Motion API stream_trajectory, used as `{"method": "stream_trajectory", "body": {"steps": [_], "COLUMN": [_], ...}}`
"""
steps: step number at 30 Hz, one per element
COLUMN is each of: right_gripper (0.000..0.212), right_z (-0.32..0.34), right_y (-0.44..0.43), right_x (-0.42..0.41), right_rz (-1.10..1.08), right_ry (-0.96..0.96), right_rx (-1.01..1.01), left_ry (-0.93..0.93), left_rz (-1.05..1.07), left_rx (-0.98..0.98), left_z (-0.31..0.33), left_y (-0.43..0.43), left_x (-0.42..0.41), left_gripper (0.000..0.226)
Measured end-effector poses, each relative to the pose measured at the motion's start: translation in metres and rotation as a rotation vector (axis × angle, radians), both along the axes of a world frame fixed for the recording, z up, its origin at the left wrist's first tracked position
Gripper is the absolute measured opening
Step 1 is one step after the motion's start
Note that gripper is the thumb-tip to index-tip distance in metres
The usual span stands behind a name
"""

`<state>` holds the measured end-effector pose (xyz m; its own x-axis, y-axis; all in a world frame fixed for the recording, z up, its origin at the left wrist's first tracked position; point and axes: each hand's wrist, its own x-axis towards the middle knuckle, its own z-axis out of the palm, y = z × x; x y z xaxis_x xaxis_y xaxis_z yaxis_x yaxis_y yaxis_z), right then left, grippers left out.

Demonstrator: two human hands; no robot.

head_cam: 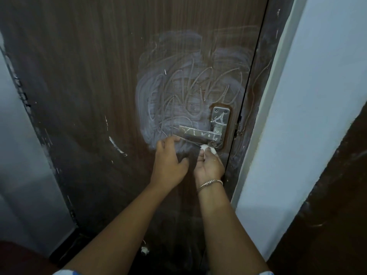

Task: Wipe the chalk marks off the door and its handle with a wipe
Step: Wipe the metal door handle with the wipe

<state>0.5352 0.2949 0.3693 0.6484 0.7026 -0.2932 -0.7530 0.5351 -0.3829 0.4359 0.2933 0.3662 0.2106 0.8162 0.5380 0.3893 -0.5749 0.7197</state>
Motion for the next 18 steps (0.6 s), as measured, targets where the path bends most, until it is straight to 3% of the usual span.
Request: {"method": "stream_trajectory", "body": {"steps": [7, 14, 18], "right_gripper": [0.016, 0.022, 0.023], "right_z": [0.004, -0.022, -0.03], "right_y": [0.003, -0.004, -0.011], "right_x": [-0.006, -0.017, -0.015], "right_rz": [0.058, -0.043, -0.147], "right_ry": [0.023, -0.371, -0.726], "right_rx": [0.023, -0.145, -0.233], "left_ry": [0.039, 0.033, 0.01], "left_rz": [0.006, -0.105, -0.201], "left_rx": [-0.019, 0.046, -0.085], "left_z": [-0.004, 0.002, 0.007], "left_y": [0.007, 0.003, 0.001], "left_x": [-0.01, 0.006, 0.025], "left_gripper": [0.049, 0.028, 0.027]}}
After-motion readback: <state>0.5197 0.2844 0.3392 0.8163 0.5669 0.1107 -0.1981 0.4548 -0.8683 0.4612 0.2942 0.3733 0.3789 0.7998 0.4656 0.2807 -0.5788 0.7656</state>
